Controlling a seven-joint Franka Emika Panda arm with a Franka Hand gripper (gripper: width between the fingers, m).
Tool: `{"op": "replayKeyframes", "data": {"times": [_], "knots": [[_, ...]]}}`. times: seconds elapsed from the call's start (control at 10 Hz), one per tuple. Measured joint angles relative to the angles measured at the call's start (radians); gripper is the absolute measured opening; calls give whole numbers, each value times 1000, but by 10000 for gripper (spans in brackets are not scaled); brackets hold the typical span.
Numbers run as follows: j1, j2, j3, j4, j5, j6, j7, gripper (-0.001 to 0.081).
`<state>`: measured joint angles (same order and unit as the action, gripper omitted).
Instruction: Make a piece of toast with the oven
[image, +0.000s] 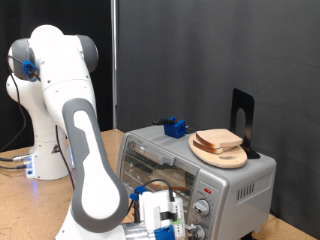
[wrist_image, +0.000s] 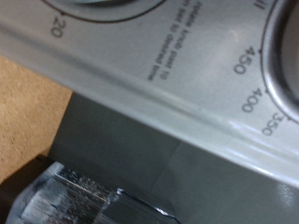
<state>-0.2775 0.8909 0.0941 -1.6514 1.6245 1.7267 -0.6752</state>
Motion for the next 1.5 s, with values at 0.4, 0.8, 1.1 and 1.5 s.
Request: {"op": "replayKeyframes", "data": {"times": [0.4, 0.8, 1.1, 1.5], "knots": [[-2, 4, 0, -4, 19, -7, 6, 100], [-6, -18, -17, -2, -1, 22, 92, 100], [-30, -39, -43, 0, -3, 16, 111, 98], [-77, -94, -97, -3, -105, -69, 332, 524]]}}
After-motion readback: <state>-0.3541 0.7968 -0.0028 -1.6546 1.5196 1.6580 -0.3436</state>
